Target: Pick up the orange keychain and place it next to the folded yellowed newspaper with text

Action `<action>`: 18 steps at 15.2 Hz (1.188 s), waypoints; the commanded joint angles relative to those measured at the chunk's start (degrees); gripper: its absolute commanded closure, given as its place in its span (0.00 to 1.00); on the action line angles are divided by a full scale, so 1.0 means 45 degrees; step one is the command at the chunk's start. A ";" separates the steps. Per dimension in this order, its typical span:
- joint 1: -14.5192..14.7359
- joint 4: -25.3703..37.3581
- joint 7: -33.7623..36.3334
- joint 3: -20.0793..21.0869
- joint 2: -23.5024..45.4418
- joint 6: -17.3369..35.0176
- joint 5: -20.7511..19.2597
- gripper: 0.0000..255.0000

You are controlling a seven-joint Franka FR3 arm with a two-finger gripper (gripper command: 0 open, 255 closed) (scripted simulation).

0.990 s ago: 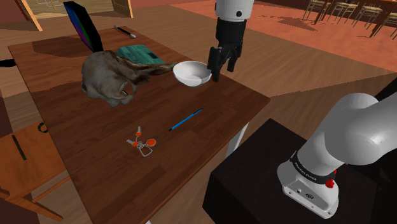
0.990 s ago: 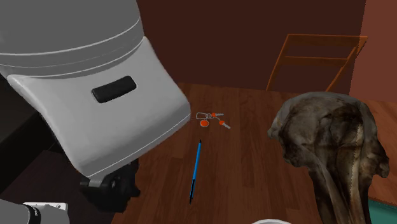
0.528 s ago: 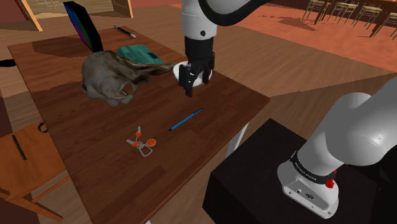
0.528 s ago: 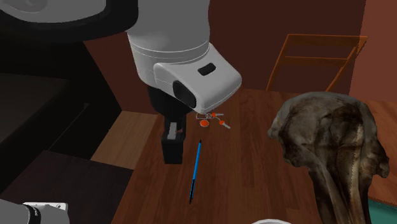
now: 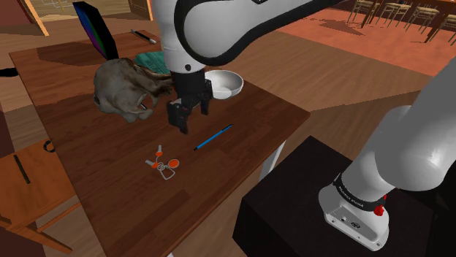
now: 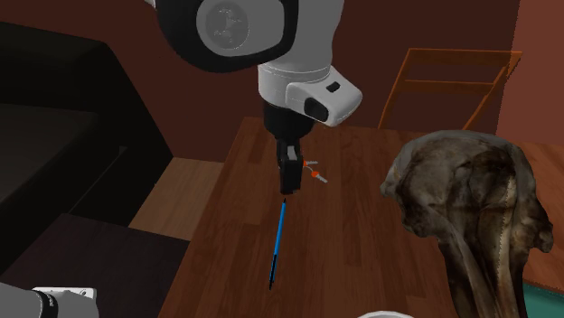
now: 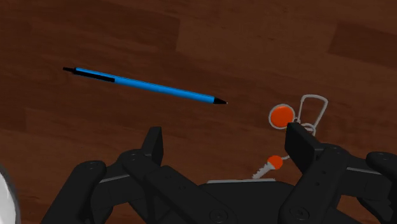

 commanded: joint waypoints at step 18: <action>0.2120 0.3710 0.2498 0.0519 0.5957 0.1211 -0.3316 0.00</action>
